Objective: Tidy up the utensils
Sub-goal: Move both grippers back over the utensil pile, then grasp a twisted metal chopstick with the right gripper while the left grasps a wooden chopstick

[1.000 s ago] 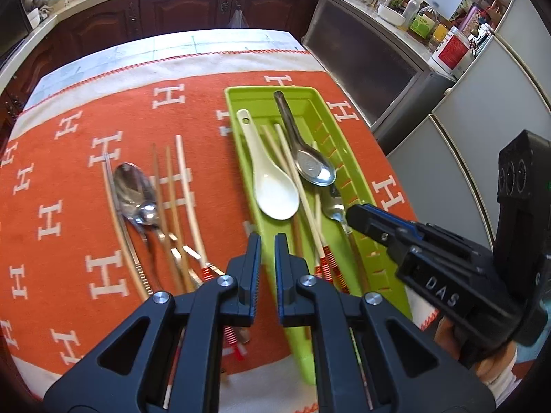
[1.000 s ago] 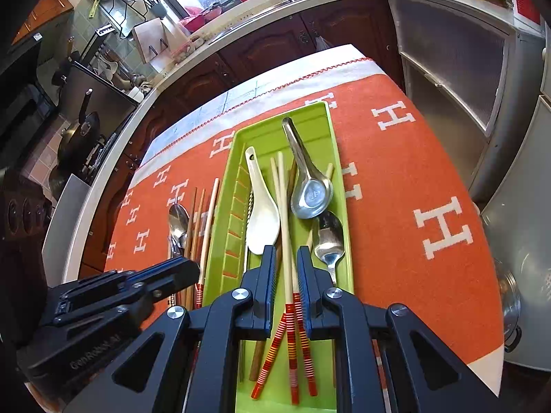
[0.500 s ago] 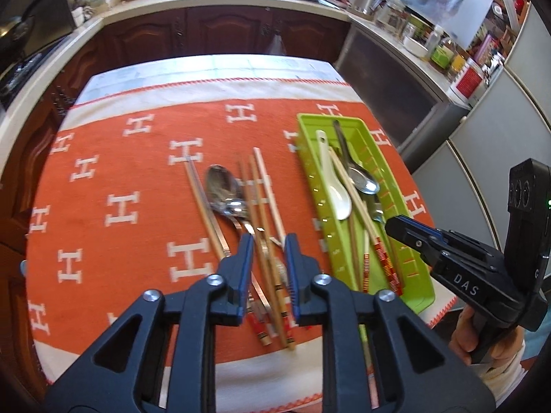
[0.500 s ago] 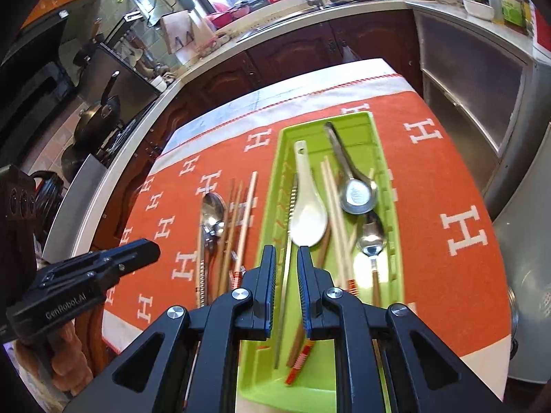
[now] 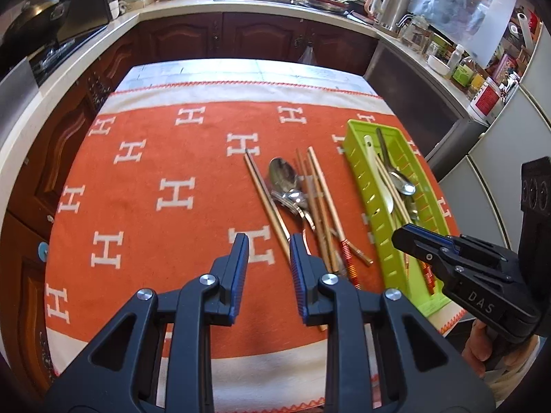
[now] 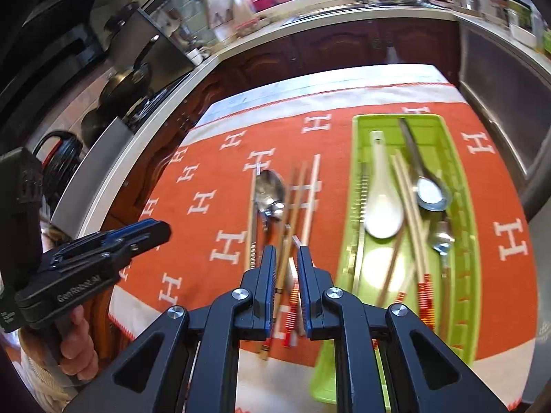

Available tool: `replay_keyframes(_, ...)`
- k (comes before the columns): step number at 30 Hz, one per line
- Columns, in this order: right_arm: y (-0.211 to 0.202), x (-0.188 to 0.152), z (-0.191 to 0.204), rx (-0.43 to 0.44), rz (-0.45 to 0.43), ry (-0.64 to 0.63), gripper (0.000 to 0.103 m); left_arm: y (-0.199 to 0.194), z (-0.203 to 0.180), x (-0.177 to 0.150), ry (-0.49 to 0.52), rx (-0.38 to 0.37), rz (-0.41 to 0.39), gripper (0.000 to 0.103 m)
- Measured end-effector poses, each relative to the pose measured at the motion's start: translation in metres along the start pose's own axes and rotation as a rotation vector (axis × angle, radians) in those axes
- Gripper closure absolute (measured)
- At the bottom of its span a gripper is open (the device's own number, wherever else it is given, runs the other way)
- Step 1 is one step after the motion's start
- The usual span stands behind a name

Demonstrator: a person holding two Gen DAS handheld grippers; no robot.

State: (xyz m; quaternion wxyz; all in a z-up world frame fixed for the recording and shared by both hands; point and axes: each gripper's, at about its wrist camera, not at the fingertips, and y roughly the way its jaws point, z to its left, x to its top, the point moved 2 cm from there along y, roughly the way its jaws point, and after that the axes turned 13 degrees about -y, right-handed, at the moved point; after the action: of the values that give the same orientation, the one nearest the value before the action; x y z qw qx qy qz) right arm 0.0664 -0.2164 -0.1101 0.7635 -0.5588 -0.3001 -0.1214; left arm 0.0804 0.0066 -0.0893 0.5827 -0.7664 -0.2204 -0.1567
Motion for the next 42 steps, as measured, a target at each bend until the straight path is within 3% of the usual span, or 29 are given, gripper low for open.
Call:
replay_keyframes(12,0.066,0.011,0.057,0.046,0.083,-0.097,0.091,0.034,0.041,-0.007,-0.058,0.005,0.026,0.082)
replay_keyframes(24,0.136,0.032,0.059,-0.037,0.163,-0.143,0.097,0.061,0.063,-0.005,-0.100,-0.037,0.065,0.082)
replay_keyframes(32,0.162,0.037,0.057,-0.083,0.227,-0.159,0.097,0.071,0.080,-0.003,-0.139,-0.048,0.081,0.082)
replay_keyframes(42,0.166,0.044,0.045,-0.005,0.281,-0.097,0.098,0.079,0.086,-0.001,-0.149,-0.061,0.096,0.082)
